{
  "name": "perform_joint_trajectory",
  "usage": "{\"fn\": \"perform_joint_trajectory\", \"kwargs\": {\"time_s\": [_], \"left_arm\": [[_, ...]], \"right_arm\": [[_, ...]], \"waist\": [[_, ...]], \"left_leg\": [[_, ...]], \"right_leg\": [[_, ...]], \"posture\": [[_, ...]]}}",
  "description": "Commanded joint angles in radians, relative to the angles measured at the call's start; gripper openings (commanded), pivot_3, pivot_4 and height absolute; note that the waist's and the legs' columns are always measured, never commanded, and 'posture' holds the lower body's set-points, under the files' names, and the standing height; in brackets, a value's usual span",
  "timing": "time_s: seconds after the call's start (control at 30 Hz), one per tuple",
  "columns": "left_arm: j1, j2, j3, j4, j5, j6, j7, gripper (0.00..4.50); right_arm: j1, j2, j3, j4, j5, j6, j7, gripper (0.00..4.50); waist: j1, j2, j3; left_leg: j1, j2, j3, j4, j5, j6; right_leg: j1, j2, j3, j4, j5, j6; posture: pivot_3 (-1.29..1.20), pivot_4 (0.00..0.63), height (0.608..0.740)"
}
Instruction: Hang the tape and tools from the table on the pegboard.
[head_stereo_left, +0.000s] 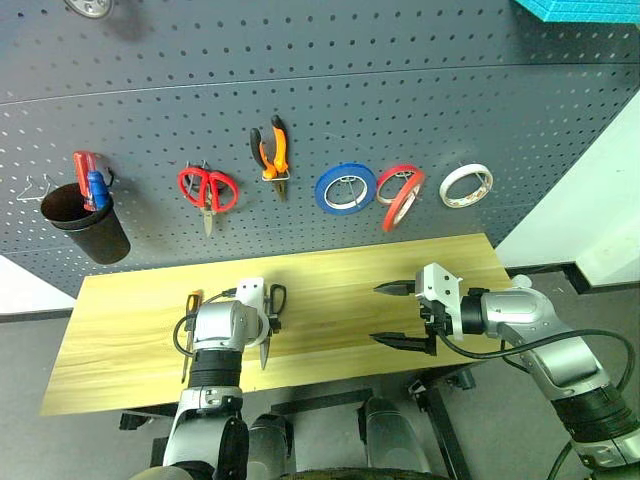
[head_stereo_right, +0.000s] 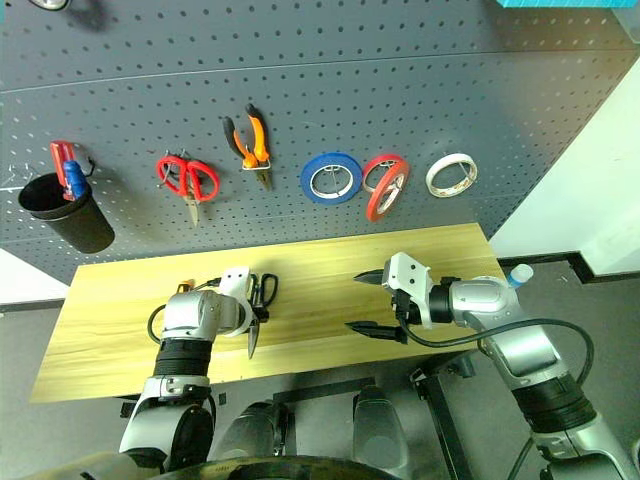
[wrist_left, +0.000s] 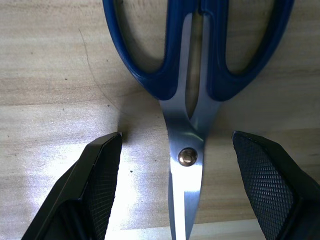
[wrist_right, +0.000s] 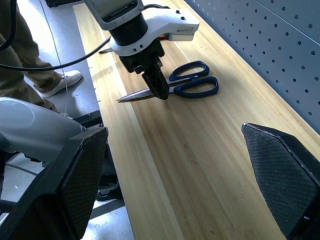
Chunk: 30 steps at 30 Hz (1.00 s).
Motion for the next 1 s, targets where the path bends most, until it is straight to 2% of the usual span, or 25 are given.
{"fn": "perform_joint_trajectory", "kwargs": {"time_s": [0.03,0.13,0.3,0.33,0.47,0.53,0.6,0.77,0.87,1.0], "left_arm": [[-0.010,0.000,0.005,0.003,0.008,-0.015,0.011,3.49],[-0.003,0.000,0.003,-0.003,0.007,-0.026,0.012,2.78],[0.008,-0.001,0.003,-0.013,-0.001,-0.040,0.003,1.01],[0.009,-0.002,0.005,-0.014,-0.001,-0.041,0.003,0.77],[0.014,-0.001,0.007,-0.024,-0.006,-0.046,-0.003,0.76],[0.035,0.028,-0.037,-0.067,-0.009,-0.081,-0.048,0.75],[0.080,0.056,-0.065,-0.158,-0.027,-0.105,-0.100,0.51],[0.227,0.137,-0.073,-0.362,-0.056,-0.141,-0.189,0.49],[0.313,0.172,-0.042,-0.425,-0.072,-0.159,-0.215,0.49],[0.413,0.225,-0.046,-0.469,-0.084,-0.311,-0.288,0.49]], "right_arm": [[0.009,-0.004,-0.029,-0.033,0.010,-0.012,-0.005,4.50],[0.016,-0.006,-0.032,-0.034,0.011,-0.014,-0.006,4.50],[0.016,-0.002,-0.033,-0.037,0.012,-0.011,-0.012,4.50],[0.015,0.000,-0.033,-0.037,0.012,-0.011,-0.013,4.50],[0.015,0.001,-0.033,-0.036,0.012,-0.013,-0.015,4.50],[0.016,0.000,-0.034,-0.036,0.012,-0.014,-0.016,4.50],[0.019,-0.003,-0.037,-0.037,0.013,-0.015,-0.017,4.50],[0.024,-0.008,-0.044,-0.031,0.009,-0.023,-0.016,4.50],[0.024,-0.006,-0.042,-0.022,0.005,-0.031,-0.013,4.50],[0.015,0.003,-0.028,-0.006,-0.003,-0.042,-0.011,4.50]], "waist": [[0.000,0.000,0.000],[-0.001,0.000,0.000],[0.000,0.000,0.000],[0.000,0.000,0.000],[0.000,0.000,0.000],[-0.001,0.000,0.000],[-0.003,0.000,0.000],[-0.001,0.001,0.000],[-0.001,0.001,0.000],[0.001,0.001,0.000]], "left_leg": [[0.000,0.000,0.000,0.000,0.000,0.000],[0.000,0.000,0.000,0.001,0.000,0.000],[0.000,0.000,0.000,0.001,0.000,0.000],[0.000,0.000,0.000,0.001,0.000,0.000],[-0.001,0.000,0.000,0.004,0.000,0.000],[-0.001,0.000,0.000,0.005,0.000,0.001],[-0.001,0.000,0.000,0.006,-0.001,0.001],[-0.001,0.000,0.000,0.006,-0.001,0.001],[-0.001,0.000,0.000,0.007,-0.001,0.002],[-0.001,0.000,0.000,0.007,-0.001,0.002]], "right_leg": [[0.000,0.000,0.000,0.000,0.000,0.000],[0.000,0.000,0.000,0.000,0.000,0.000],[0.000,0.000,0.000,0.000,0.000,0.000],[0.000,0.000,0.000,0.000,0.000,0.000],[0.001,0.000,0.000,0.000,0.001,0.001],[0.001,0.000,0.000,0.001,0.001,0.001],[0.002,0.000,0.000,0.001,0.002,0.001],[0.001,0.000,0.000,0.001,0.002,0.001],[0.002,0.000,0.000,0.001,0.002,0.001],[0.002,0.000,0.000,0.001,0.002,0.001]], "posture": [[-0.16,0.123,0.738],[-0.16,0.124,0.738],[-0.15,0.126,0.738],[-0.15,0.126,0.738],[-0.15,0.126,0.738],[-0.15,0.127,0.738],[-0.15,0.127,0.738],[-0.15,0.127,0.738],[-0.14,0.127,0.738],[-0.12,0.125,0.738]]}}
